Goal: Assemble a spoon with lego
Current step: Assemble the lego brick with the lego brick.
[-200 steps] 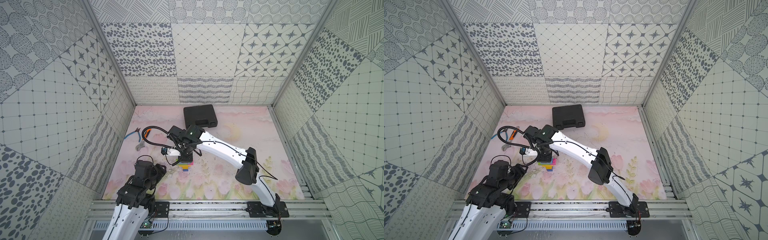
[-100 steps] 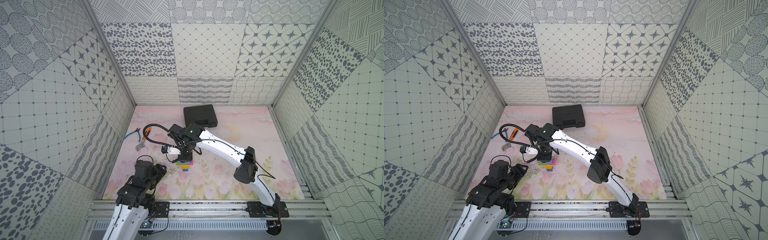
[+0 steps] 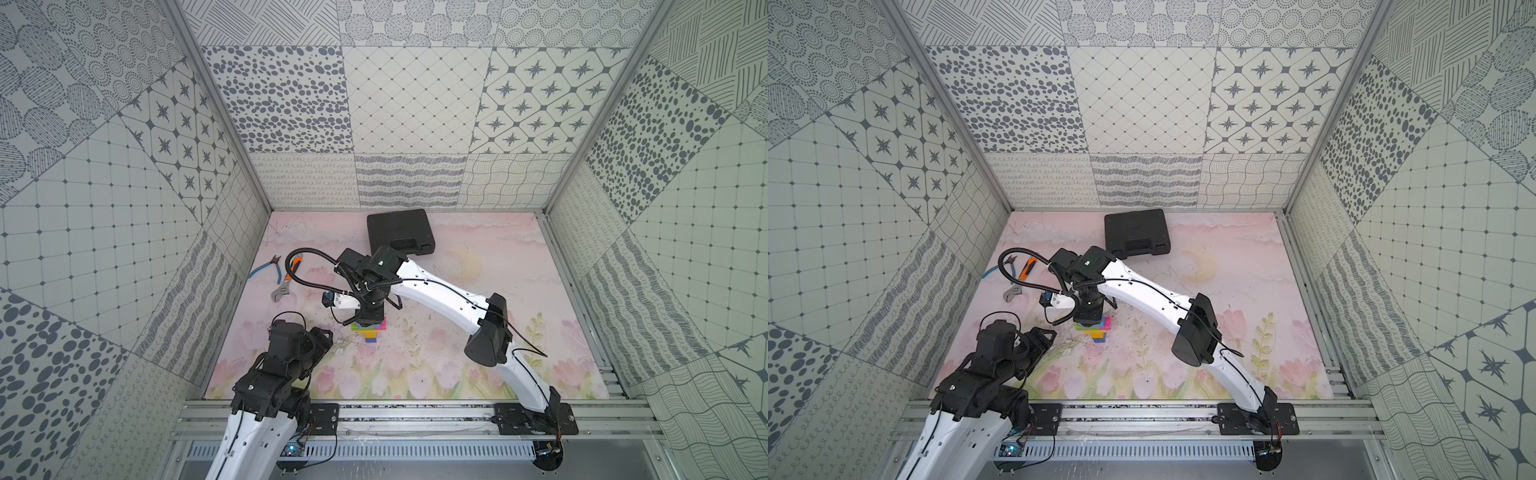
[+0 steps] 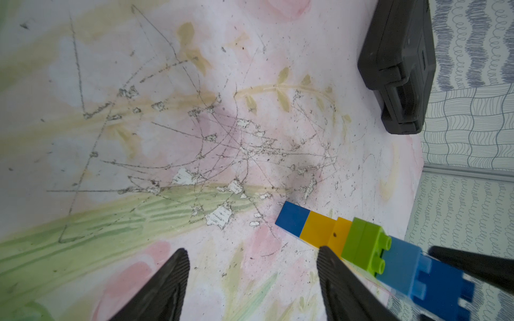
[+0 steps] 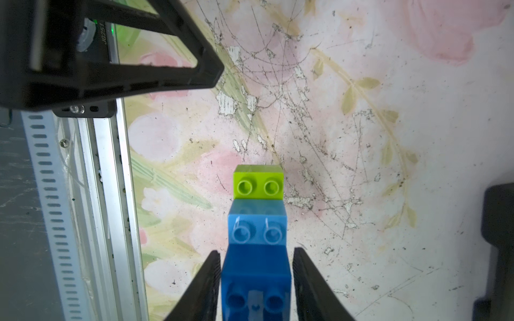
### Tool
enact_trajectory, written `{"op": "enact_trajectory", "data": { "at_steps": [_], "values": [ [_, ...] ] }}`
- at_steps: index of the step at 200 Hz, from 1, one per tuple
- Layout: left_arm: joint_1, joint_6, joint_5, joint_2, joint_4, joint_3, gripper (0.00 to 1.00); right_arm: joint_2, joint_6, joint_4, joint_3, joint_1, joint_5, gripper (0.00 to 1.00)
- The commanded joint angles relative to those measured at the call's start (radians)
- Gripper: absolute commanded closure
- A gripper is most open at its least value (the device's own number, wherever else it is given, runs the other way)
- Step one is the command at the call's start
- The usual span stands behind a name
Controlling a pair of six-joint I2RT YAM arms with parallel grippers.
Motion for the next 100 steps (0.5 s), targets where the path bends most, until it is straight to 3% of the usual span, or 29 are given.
{"op": "enact_trajectory", "data": {
  "at_steps": [1, 30, 63, 100],
  "values": [
    [0.004, 0.026, -0.007, -0.015, -0.011, 0.015, 0.24, 0.016, 0.015, -0.006, 0.002, -0.004, 0.010, 0.42],
    [0.004, 0.026, -0.009, -0.016, -0.014, 0.018, 0.22, -0.005, 0.027, 0.009, 0.035, -0.012, 0.039, 0.28],
    [0.004, 0.035, -0.036, -0.014, -0.022, 0.034, 0.17, -0.051, 0.045, 0.054, 0.069, -0.030, 0.058, 0.02],
    [0.004, 0.127, -0.146, 0.012, 0.025, 0.091, 0.05, -0.221, 0.178, 0.177, -0.021, -0.129, 0.031, 0.02]
  ]
}}
